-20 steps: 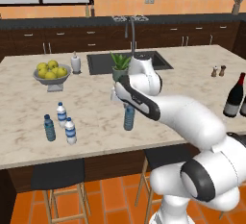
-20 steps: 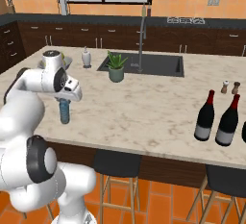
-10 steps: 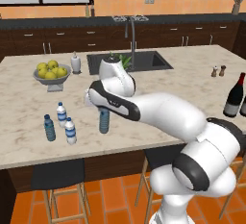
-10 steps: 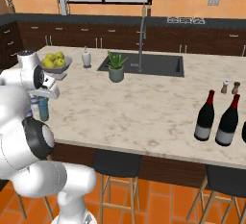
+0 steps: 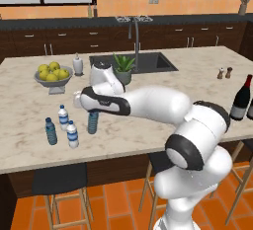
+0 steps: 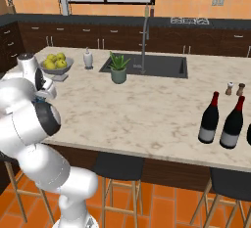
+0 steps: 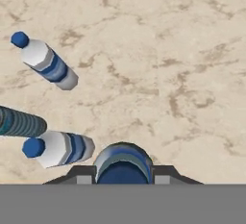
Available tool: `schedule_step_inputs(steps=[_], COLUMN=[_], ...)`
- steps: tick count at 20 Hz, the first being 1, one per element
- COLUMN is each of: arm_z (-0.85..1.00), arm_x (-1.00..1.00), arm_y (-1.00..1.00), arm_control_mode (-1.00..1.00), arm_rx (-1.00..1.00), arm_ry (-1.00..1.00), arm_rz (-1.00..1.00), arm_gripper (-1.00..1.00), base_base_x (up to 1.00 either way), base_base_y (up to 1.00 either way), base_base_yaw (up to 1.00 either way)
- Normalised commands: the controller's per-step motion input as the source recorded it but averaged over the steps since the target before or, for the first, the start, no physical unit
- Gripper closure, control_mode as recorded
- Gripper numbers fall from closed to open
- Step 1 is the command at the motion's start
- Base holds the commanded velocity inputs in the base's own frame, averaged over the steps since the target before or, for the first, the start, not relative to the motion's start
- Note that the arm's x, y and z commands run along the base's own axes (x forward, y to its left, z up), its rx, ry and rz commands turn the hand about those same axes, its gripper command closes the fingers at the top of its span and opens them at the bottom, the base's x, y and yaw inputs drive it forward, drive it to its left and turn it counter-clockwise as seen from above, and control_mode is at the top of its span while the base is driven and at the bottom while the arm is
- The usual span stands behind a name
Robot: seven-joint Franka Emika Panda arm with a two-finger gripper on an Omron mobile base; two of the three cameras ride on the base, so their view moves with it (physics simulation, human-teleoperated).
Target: Move the plastic bottles in the middle to the plastics group, and the glass bottles in the middle to the glass group.
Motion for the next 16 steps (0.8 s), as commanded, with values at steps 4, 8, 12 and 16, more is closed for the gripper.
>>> schedule_step_inputs(steps=[4, 8, 12, 16], arm_z=[-0.24, -0.23, -0.24, -0.29], arm_x=[0.47, 0.39, 0.23, 0.12], arm_y=[0.31, 0.19, 0.22, 0.23], arm_control_mode=[-1.00, -1.00, -1.00, -1.00], arm_rx=[0.02, 0.00, 0.00, 0.00], arm_ry=[0.00, 0.00, 0.00, 0.00], arm_rz=[0.00, 0.00, 0.00, 0.00], arm_gripper=[1.00, 1.00, 1.00, 1.00], base_base_x=[0.00, 0.00, 0.00, 0.00], base_base_y=[0.00, 0.00, 0.00, 0.00], base_base_yaw=[0.00, 0.00, 0.00, 0.00])
